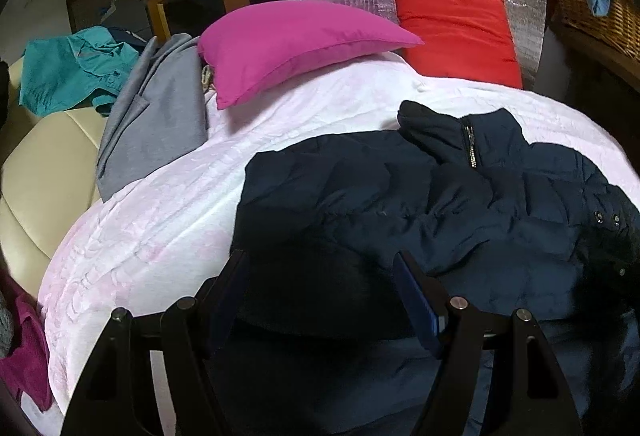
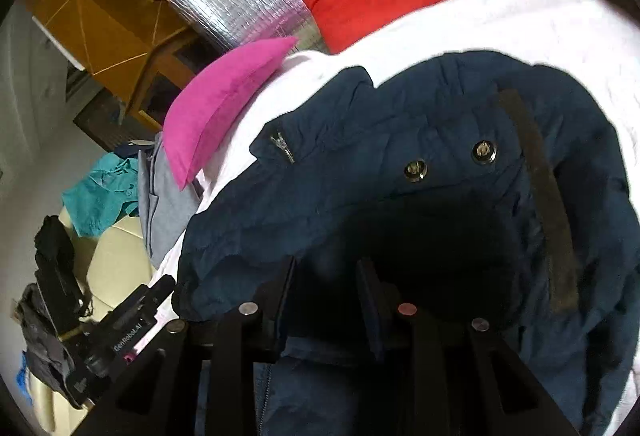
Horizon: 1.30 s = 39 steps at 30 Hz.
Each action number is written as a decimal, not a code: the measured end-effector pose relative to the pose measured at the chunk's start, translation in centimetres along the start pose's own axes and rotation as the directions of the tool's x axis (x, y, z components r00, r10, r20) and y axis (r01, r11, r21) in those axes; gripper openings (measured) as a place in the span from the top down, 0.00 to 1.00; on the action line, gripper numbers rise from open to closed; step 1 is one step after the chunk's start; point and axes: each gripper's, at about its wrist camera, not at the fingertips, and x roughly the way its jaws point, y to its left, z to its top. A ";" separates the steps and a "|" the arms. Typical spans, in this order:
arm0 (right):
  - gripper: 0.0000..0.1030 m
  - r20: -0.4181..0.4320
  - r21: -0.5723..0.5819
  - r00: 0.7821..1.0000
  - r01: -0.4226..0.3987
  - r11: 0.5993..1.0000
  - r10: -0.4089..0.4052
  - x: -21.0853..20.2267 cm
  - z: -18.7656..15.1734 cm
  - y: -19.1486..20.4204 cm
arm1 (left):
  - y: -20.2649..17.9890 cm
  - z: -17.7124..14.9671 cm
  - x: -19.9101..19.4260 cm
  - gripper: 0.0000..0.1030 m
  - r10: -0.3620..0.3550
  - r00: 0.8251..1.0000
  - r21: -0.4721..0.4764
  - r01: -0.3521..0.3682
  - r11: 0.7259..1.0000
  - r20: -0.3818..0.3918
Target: Fold large clothes
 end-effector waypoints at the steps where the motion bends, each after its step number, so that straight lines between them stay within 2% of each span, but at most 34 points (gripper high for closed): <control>1: 0.67 -0.013 0.005 1.000 0.003 1.000 -0.003 0.2 -0.1 -0.2 | -0.2 0.0 0.2 0.28 0.000 1.000 0.004 0.000 1.000 -0.003; 3: 0.67 -0.039 -0.004 0.999 0.017 1.000 -0.017 1.1 -0.3 -0.5 | -0.5 -0.2 1.1 0.28 -0.007 1.000 0.014 0.008 1.000 -0.025; 6: 0.70 -0.049 -0.029 0.998 0.033 0.999 -0.034 1.5 -0.8 -0.6 | -1.0 -1.0 3.6 0.28 -0.022 0.993 0.011 0.024 1.000 -0.117; 10: 0.70 -0.068 -0.049 0.997 0.039 0.998 -0.042 1.4 -0.7 -0.4 | -1.7 -1.2 3.9 0.27 0.006 0.993 0.056 0.001 0.998 -0.116; 13: 0.69 -0.074 -0.046 0.997 0.016 0.999 -0.019 0.3 -0.4 -0.3 | -0.8 -0.6 3.1 0.28 -0.041 0.992 0.003 0.041 0.999 -0.117; 15: 0.68 -0.023 -0.049 1.000 -0.017 0.999 0.016 -1.8 0.2 -0.4 | 0.3 0.3 1.9 0.28 -0.054 0.996 -0.029 0.053 0.998 -0.065; 18: 0.68 0.112 -0.046 0.993 -0.027 0.999 0.032 -6.0 1.4 -1.3 | 2.4 1.4 1.3 0.27 -0.022 1.000 -0.079 0.021 0.997 -0.016; 21: 0.67 0.210 0.022 0.978 -0.009 1.000 0.004 -9.0 2.4 -4.1 | 4.9 1.7 3.0 0.27 -0.003 0.998 -0.154 -0.007 0.988 -0.069; 22: 0.66 0.213 0.039 0.977 -0.017 0.999 0.009 -9.3 2.5 -4.9 | 5.4 1.6 3.9 0.27 0.004 0.995 -0.166 -0.020 0.986 -0.097; 25: 0.66 0.149 0.066 0.989 0.012 0.998 -0.022 -8.4 2.7 -6.3 | 6.1 1.0 6.2 0.27 0.023 0.984 -0.170 -0.054 0.984 -0.179; 28: 0.67 0.045 0.117 0.998 0.042 0.992 -0.047 -6.2 2.5 -7.6 | 5.4 0.7 7.0 0.27 0.014 0.980 -0.146 -0.044 0.988 -0.201; 31: 0.73 -0.035 0.156 0.997 0.079 0.985 -0.075 -4.4 2.1 -9.0 | 5.1 0.8 7.0 0.26 0.011 0.978 -0.143 -0.041 0.989 -0.208; 34: 0.73 -0.041 0.132 0.996 0.089 0.987 -0.084 -4.6 2.2 -8.6 | 5.6 1.3 6.4 0.27 -0.040 0.981 -0.188 0.004 0.982 -0.189; 39: 0.69 0.025 0.085 0.999 0.035 0.996 -0.037 -7.1 1.9 -6.7 | 5.6 1.9 4.2 0.27 0.001 0.996 -0.166 -0.016 0.986 -0.085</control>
